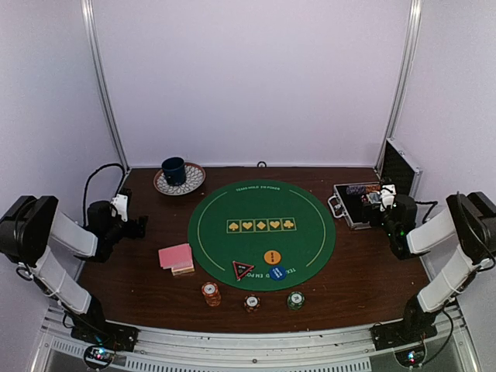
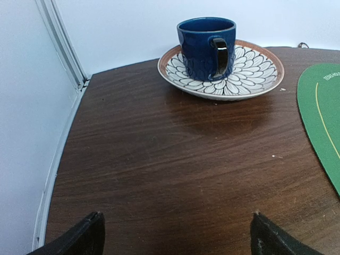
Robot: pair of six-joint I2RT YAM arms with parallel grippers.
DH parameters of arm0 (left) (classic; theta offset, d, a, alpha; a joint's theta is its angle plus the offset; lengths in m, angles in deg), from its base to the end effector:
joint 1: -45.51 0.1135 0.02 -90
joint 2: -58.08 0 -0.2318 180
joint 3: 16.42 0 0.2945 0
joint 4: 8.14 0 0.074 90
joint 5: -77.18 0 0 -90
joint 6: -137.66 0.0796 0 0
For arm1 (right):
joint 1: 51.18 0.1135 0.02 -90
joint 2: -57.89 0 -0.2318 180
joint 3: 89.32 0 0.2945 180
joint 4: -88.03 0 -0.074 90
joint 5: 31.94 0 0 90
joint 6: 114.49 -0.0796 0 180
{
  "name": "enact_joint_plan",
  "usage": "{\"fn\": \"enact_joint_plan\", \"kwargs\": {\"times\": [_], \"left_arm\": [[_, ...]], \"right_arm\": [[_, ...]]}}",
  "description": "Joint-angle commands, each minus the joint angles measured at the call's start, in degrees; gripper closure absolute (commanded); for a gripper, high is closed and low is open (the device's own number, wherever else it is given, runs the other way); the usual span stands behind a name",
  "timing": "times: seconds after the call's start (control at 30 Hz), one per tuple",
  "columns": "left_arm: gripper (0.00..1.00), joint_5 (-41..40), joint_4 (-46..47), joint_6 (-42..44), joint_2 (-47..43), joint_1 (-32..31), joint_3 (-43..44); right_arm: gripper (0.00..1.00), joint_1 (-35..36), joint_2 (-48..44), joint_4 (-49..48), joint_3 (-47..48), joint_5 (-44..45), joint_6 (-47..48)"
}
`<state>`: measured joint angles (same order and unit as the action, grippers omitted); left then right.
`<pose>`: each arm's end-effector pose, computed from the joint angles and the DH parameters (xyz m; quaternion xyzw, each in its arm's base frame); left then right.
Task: Distribute texas hold em gaming equipment
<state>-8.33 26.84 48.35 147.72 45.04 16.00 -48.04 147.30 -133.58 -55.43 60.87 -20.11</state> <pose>0.3199 -0.0089 0.0396 0.0302 0.8293 -0.0315 0.5571 0.3331 0.0144 0.0656 -0.0366 0.7866 -0.0260 0.6158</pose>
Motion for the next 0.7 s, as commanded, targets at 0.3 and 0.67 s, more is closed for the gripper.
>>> {"fn": "enact_joint_plan", "kwargs": {"times": [0.3, 0.67], "left_arm": [[0.03, 0.2, 3.2, -0.5, 0.3, -0.1, 0.0], [0.02, 3.5, -9.7, 0.1, -4.6, -0.1, 4.9]], "right_arm": [[0.01, -0.5, -0.2, -0.1, 0.5, 0.1, 0.0], [0.0, -1.0, -8.0, 8.2, 1.3, 14.3, -6.3]]}}
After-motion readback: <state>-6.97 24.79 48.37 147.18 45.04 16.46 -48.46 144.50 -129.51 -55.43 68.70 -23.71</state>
